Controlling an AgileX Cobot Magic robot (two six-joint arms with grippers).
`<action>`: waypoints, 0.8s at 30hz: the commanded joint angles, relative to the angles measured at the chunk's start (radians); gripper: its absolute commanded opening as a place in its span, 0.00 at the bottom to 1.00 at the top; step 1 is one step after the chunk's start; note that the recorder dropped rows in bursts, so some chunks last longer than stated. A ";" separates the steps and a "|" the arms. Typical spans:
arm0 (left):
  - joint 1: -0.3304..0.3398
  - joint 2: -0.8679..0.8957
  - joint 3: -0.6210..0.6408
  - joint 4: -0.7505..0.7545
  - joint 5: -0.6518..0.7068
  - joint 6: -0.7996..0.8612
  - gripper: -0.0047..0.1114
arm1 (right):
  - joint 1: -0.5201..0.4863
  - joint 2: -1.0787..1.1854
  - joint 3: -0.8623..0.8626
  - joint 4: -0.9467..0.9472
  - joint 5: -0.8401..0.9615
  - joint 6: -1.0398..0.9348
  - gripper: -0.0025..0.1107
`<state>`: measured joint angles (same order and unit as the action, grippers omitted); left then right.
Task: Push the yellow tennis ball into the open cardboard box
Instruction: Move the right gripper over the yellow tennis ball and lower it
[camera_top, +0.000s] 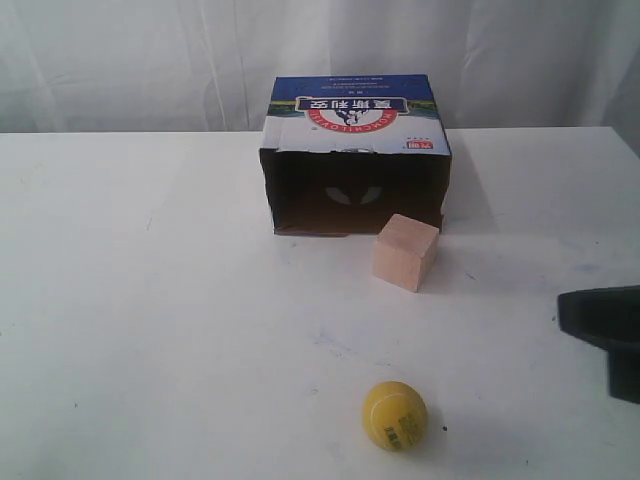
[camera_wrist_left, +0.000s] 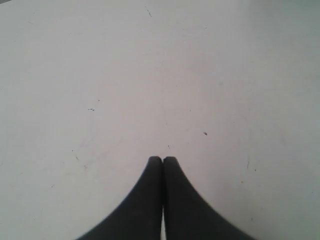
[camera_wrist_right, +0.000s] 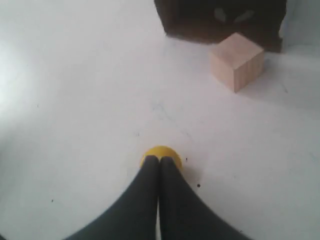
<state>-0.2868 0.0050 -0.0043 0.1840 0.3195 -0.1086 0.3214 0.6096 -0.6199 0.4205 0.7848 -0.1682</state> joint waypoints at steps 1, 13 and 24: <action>-0.005 -0.005 0.004 0.003 0.014 0.002 0.04 | 0.030 0.205 -0.067 0.077 0.067 -0.126 0.02; -0.005 -0.005 0.004 0.003 0.014 0.002 0.04 | 0.289 0.622 -0.095 0.064 -0.111 -0.144 0.02; -0.005 -0.005 0.004 0.003 0.014 0.002 0.04 | 0.296 0.724 -0.097 -0.005 -0.155 -0.142 0.02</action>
<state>-0.2868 0.0050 -0.0043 0.1840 0.3195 -0.1086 0.6158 1.3225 -0.7068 0.4356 0.6474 -0.2989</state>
